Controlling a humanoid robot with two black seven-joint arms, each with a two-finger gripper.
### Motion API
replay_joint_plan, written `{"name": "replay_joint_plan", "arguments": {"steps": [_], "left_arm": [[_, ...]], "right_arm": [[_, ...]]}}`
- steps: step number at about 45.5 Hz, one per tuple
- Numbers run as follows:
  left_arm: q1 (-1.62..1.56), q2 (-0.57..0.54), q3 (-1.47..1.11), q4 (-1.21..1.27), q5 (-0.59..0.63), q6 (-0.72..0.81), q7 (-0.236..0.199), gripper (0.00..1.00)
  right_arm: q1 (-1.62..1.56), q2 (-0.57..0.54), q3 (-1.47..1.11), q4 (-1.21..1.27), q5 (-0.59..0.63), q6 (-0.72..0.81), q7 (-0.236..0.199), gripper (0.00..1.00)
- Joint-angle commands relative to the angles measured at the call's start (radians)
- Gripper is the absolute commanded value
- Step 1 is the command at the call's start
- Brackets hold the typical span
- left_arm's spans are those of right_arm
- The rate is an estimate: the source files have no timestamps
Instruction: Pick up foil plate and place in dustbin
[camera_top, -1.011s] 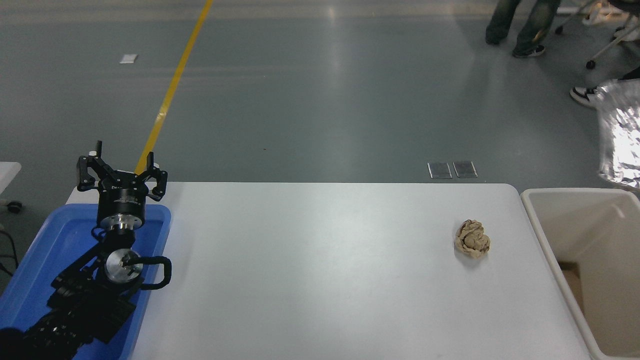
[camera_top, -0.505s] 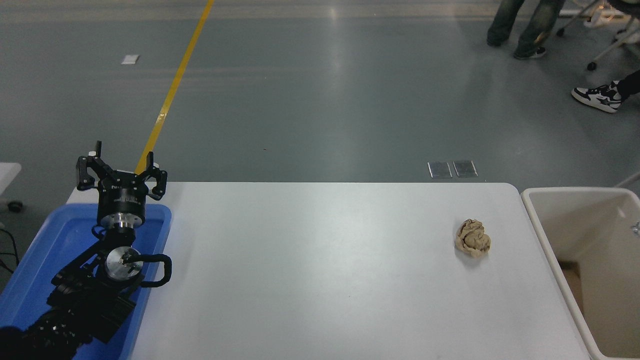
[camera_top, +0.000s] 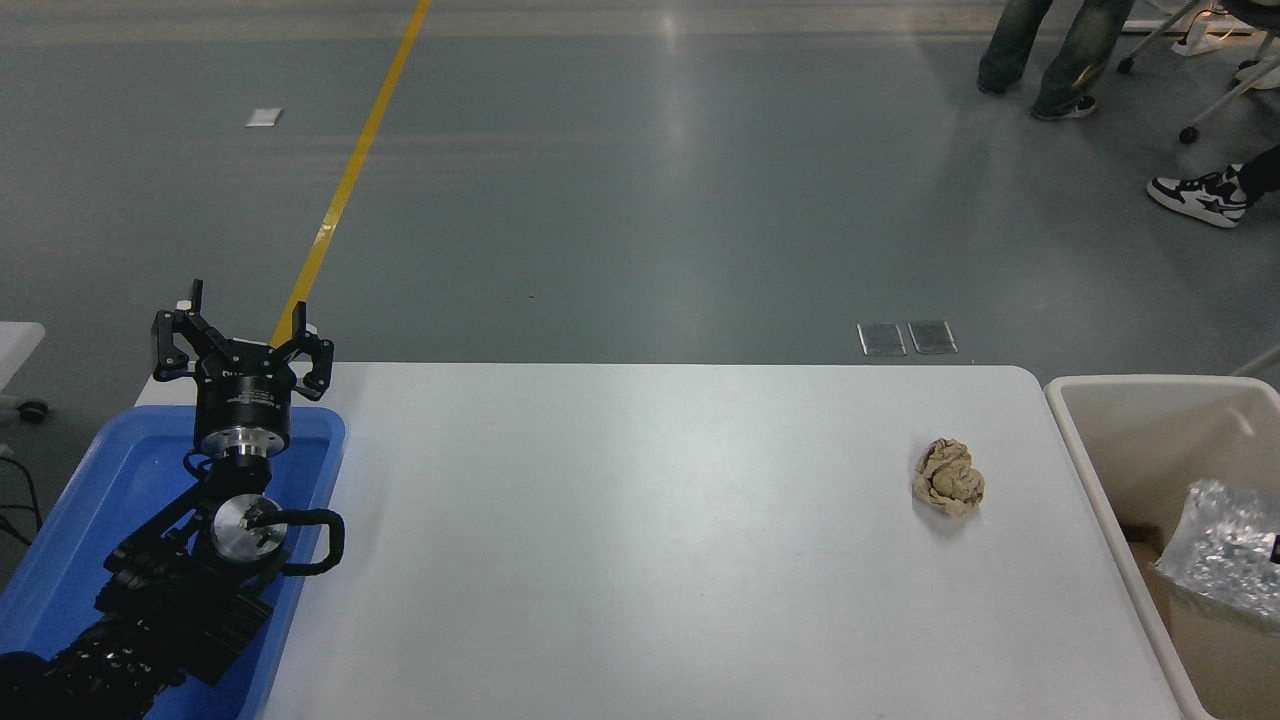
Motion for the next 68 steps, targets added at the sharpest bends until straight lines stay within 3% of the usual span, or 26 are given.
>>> {"name": "replay_joint_plan", "arguments": {"steps": [1,5,10,21,32,48,62,68], "left_arm": [[0.0,0.0,0.0,0.0,0.0,0.0,0.0,0.99],[0.0,0.0,0.0,0.0,0.0,0.0,0.0,0.99],[0.0,0.0,0.0,0.0,0.0,0.0,0.0,0.99],[0.0,0.0,0.0,0.0,0.002,0.0,0.002,0.99],[0.0,0.0,0.0,0.0,0.003,-0.002,0.002,0.99],[0.0,0.0,0.0,0.0,0.003,0.0,0.002,0.99],[0.001,0.0,0.0,0.0,0.002,0.0,0.0,0.99],[0.001,0.0,0.0,0.0,0.0,0.0,0.0,0.99]], "right_arm": [[-0.024,0.023,0.039,-0.014,0.012,-0.007,-0.001,0.71],[-0.009,0.023,0.047,-0.005,0.012,-0.006,0.0,0.9],[0.054,0.021,0.039,0.023,0.011,0.003,0.0,0.99],[0.479,-0.114,-0.147,0.438,-0.03,0.023,-0.001,1.0],[0.939,-0.103,-0.361,0.798,-0.032,0.097,-0.001,1.0],[1.352,0.103,-0.383,1.158,0.095,0.391,0.0,1.0],[1.527,0.279,-0.336,1.212,0.377,0.574,0.003,1.0],[1.556,0.316,-0.352,1.23,0.413,0.622,0.002,1.0]]}}
